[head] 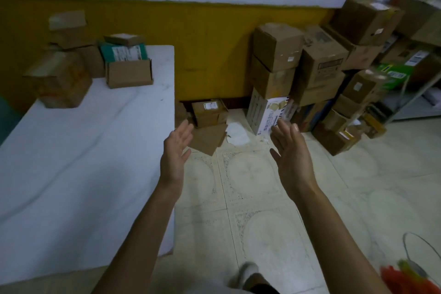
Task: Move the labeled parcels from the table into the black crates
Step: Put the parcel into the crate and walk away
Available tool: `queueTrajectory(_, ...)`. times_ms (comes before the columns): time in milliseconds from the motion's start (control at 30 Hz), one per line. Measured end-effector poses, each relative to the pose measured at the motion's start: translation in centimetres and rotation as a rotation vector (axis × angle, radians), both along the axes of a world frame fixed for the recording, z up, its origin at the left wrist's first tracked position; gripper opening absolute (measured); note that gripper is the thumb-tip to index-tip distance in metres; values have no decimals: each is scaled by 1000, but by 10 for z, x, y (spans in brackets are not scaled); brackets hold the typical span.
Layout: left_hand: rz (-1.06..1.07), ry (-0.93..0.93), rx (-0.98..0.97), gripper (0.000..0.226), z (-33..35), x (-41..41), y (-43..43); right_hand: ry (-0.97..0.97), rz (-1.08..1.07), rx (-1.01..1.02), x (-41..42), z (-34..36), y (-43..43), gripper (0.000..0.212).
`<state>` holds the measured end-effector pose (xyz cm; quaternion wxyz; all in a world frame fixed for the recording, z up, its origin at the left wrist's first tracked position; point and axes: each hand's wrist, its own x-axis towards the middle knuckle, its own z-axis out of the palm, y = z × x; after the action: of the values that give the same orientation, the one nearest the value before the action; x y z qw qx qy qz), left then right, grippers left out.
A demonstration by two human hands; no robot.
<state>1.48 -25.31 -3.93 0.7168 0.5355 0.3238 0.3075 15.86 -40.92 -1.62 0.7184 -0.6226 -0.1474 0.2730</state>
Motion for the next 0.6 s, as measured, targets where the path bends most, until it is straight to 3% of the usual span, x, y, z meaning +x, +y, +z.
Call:
queueTrajectory(367,331,-2,-82,37,-15,176,119,-1,325,-54,218,-12,167,65)
queueTrajectory(600,574,31,-63,40,-6,246,180,20,576,-82,306,-4,278,52)
